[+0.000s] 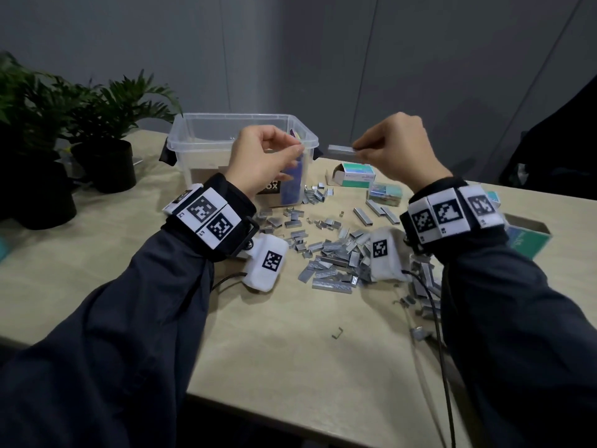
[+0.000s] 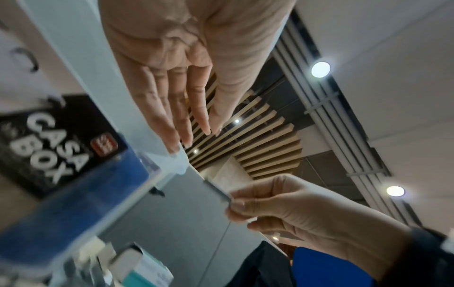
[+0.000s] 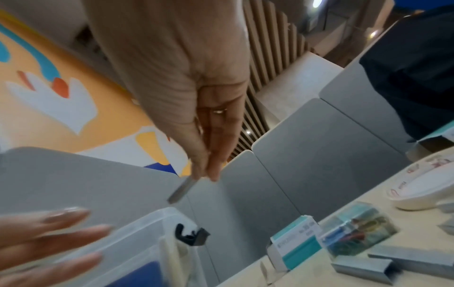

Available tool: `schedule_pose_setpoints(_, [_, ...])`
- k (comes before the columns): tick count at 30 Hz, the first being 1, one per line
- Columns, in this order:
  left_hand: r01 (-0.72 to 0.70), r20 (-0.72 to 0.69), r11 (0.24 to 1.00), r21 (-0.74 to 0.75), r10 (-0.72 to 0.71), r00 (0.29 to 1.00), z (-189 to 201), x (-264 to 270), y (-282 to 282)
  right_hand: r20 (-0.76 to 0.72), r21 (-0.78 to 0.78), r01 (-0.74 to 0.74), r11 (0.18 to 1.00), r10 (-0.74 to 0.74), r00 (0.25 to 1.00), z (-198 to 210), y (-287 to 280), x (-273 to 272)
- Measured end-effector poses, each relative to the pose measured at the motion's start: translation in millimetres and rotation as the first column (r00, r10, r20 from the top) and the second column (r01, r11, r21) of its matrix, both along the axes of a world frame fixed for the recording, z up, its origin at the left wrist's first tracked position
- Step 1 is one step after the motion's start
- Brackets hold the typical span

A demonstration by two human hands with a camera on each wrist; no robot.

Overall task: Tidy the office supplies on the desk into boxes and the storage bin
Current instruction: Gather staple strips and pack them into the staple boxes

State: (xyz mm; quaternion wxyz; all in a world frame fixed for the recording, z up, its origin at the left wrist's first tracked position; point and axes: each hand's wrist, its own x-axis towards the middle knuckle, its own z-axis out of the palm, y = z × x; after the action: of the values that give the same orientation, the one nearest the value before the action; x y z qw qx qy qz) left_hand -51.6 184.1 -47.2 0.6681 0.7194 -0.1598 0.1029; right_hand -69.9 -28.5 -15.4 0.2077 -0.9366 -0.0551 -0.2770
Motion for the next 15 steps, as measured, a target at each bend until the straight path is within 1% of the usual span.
schedule_pose_setpoints(3, [-0.114, 0.060, 0.993, 0.022, 0.112, 0.992, 0, 8, 6, -0.131, -0.008, 0.139, 0.990, -0.139, 0.982, 1, -11, 26])
schedule_pose_setpoints(6, [-0.124, 0.063, 0.992, 0.037, 0.121, 0.991, 0, 12, 7, -0.272, -0.079, 0.275, 0.958, -0.286, 0.919, -8, -16, 50])
schedule_pose_setpoints(8, [-0.119, 0.072, 0.991, 0.067, 0.115, 0.991, -1, 12, 6, -0.327, -0.147, 0.330, 0.932, -0.361, 0.874, -18, -18, 62])
schedule_pose_setpoints(12, [-0.118, 0.087, 0.988, 0.104, 0.109, 0.990, -1, 12, 5, -0.378, -0.300, 0.342, 0.891, -0.440, 0.814, -31, -13, 73])
schedule_pose_setpoints(15, [-0.111, 0.098, 0.986, 0.123, 0.099, 0.990, -1, 11, 6, -0.393, -0.344, 0.341, 0.875, -0.464, 0.793, -35, -11, 80])
